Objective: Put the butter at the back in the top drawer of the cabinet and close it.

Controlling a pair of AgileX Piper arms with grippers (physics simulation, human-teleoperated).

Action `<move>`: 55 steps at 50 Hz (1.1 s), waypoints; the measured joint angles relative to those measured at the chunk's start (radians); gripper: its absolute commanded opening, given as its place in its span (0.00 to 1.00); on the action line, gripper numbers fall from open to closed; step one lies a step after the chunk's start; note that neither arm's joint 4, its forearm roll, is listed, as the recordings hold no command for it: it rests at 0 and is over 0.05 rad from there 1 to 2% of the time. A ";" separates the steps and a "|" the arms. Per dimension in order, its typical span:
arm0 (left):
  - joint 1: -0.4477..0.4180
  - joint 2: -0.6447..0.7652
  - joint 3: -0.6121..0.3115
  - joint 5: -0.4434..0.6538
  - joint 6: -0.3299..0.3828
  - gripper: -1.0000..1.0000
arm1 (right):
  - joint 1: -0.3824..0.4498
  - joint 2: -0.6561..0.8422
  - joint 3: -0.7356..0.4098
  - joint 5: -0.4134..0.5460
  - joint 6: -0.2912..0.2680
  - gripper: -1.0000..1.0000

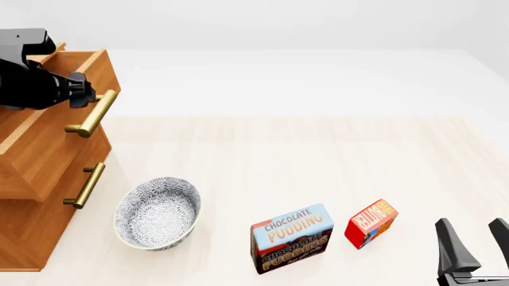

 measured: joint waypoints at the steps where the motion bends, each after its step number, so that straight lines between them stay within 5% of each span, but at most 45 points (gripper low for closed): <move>1: 0.000 0.001 0.001 -0.001 0.000 1.00 | 0.000 0.000 0.000 0.000 0.000 1.00; 55: -0.021 0.005 0.026 -0.017 -0.006 1.00 | 0.000 0.000 0.000 0.000 0.000 1.00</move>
